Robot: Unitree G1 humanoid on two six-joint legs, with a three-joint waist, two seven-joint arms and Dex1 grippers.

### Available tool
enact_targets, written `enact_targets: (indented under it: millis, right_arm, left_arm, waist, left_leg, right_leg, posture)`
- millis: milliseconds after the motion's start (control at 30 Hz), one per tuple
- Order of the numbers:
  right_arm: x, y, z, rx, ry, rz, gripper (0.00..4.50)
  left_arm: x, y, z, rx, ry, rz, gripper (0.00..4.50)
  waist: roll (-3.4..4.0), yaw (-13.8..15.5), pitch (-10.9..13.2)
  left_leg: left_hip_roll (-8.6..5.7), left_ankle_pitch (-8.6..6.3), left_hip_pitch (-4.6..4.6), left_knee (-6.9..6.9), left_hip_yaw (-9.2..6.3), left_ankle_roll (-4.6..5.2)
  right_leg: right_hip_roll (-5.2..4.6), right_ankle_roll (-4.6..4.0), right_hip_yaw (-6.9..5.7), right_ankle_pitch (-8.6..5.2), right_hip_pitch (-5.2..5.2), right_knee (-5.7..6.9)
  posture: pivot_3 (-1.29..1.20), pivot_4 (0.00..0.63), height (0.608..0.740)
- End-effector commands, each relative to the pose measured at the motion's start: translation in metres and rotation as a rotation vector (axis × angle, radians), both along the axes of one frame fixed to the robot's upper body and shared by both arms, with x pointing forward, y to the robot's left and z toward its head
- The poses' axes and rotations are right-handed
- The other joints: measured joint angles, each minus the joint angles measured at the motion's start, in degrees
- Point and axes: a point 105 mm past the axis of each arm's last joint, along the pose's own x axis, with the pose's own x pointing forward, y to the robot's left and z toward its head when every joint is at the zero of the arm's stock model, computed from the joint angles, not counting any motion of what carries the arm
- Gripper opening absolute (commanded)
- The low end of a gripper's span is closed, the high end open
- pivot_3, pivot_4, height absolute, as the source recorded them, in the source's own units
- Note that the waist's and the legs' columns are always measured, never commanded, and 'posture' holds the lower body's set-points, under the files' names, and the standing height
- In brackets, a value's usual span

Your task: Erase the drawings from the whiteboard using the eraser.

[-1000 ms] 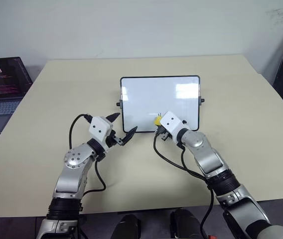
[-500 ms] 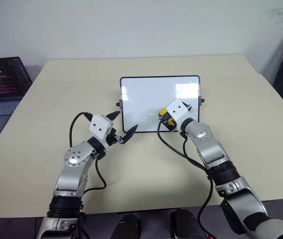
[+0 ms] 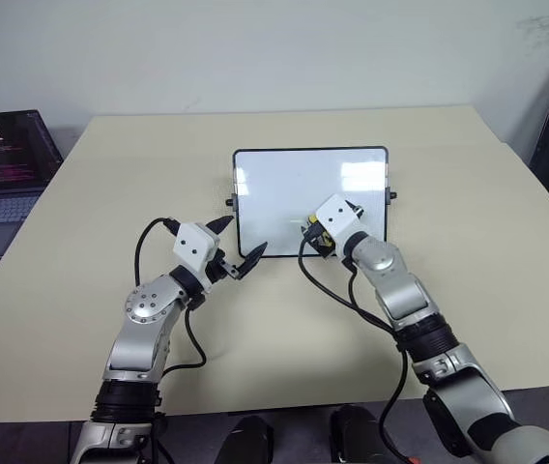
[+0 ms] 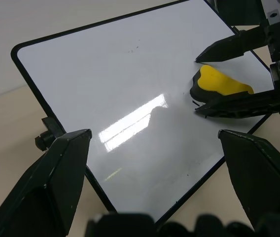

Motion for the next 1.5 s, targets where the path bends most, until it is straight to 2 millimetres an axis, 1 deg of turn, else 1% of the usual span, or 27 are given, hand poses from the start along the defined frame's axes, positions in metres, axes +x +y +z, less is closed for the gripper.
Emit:
enact_targets:
  millis: [33,167,267,833,933,1033,1133,1200,1233,1300,1333,1500]
  right_arm:
    - [-0.002,-0.001,0.011,0.023,-0.029,0.003,4.49]
    - [-0.001,-0.003,0.012,0.030,-0.026,-0.003,4.49]
    - [-0.001,-0.004,0.013,0.043,-0.023,-0.007,3.91]
    - [-0.004,-0.011,0.011,0.098,0.024,-0.054,3.91]
    - [-0.006,-0.012,0.011,0.099,0.033,-0.057,3.27]
    - [-0.008,-0.010,0.007,0.113,0.060,-0.049,2.24]
    - [-0.010,-0.007,0.009,0.126,0.062,-0.042,2.24]
    - [-0.010,-0.007,0.011,0.130,0.058,-0.041,1.95]
    - [-0.011,-0.006,0.012,0.147,0.061,-0.033,1.72]
    - [-0.011,-0.006,0.013,0.147,0.061,-0.034,1.08]
    - [-0.011,-0.007,0.013,0.147,0.061,-0.035,1.00]
    - [-0.010,-0.007,0.013,0.146,0.063,-0.039,0.99]
  left_arm:
    - [-0.001,0.001,0.013,-0.004,-0.045,-0.001,4.50]
    - [-0.001,0.001,0.013,-0.003,-0.044,-0.003,4.50]
    - [-0.001,0.001,0.012,-0.003,-0.044,-0.004,4.50]
    - [0.001,-0.001,0.013,-0.002,-0.042,-0.014,4.50]
    - [0.001,-0.001,0.012,-0.002,-0.042,-0.016,4.50]
    - [0.000,-0.002,0.011,-0.003,-0.041,-0.018,4.50]
    - [0.001,-0.003,0.012,-0.003,-0.042,-0.019,4.50]
    - [0.001,-0.003,0.012,-0.004,-0.043,-0.020,4.50]
    - [0.001,-0.003,0.012,-0.004,-0.043,-0.020,4.50]
    - [0.001,-0.003,0.012,-0.004,-0.042,-0.019,4.50]
    - [0.001,-0.003,0.011,-0.005,-0.042,-0.018,4.50]
    - [0.001,-0.003,0.012,-0.005,-0.042,-0.016,4.50]
  waist:
    - [0.00,0.0,0.0]
    - [0.00,0.0,0.0]
    - [0.00,0.0,0.0]
    - [0.00,0.0,0.0]
    - [0.00,0.0,0.0]
    - [0.00,0.0,0.0]
    - [0.00,0.0,0.0]
    - [0.00,0.0,0.0]
    - [0.00,0.0,0.0]
    - [0.00,0.0,0.0]
    - [0.00,0.0,0.0]
    - [0.00,0.0,0.0]
  left_leg:
    - [0.00,0.00,0.00,0.00,-0.01,0.00]
    - [0.00,0.00,0.00,0.00,0.00,0.00]
    - [0.00,0.00,0.00,0.00,0.00,0.00]
    - [0.00,0.00,0.00,0.01,-0.01,0.00]
    - [0.00,0.00,0.00,0.01,0.00,0.00]
    - [0.00,0.00,0.00,0.00,-0.01,0.00]
    - [0.00,0.00,0.00,0.00,0.00,0.00]
    - [0.00,0.00,0.00,0.00,-0.01,0.00]
    - [0.00,0.00,0.00,0.00,-0.01,0.00]
    - [0.00,0.00,0.00,0.00,0.00,0.00]
    - [0.00,0.00,0.00,0.00,0.00,0.00]
    - [0.00,0.00,0.00,0.00,-0.01,0.00]
  right_leg:
    - [0.00,0.00,0.00,0.00,0.00,0.00]
    - [0.00,0.00,0.00,0.00,0.00,0.01]
    - [0.00,0.00,0.00,0.00,0.00,0.00]
    - [0.00,0.00,0.00,0.00,0.00,0.00]
    - [0.00,0.00,0.00,0.00,0.00,0.00]
    - [0.00,0.00,0.00,0.00,0.00,0.00]
    - [0.00,0.00,0.00,0.00,0.00,0.00]
    - [0.00,0.00,0.00,0.00,0.00,0.00]
    - [0.00,0.00,-0.01,0.00,0.00,0.00]
    - [0.00,0.00,0.00,0.00,0.00,0.00]
    - [0.00,0.00,0.00,0.00,0.00,0.00]
    - [0.00,0.00,0.00,0.00,0.00,0.00]
  posture:
    - [0.00,0.150,0.740]
    - [0.00,0.150,0.740]
    - [0.00,0.150,0.740]
    - [0.00,0.150,0.740]
    - [0.00,0.150,0.740]
    - [0.00,0.150,0.740]
    - [0.00,0.150,0.740]
    - [0.00,0.150,0.740]
    - [0.00,0.150,0.740]
    - [0.00,0.150,0.740]
    - [0.00,0.150,0.740]
    - [0.00,0.150,0.740]
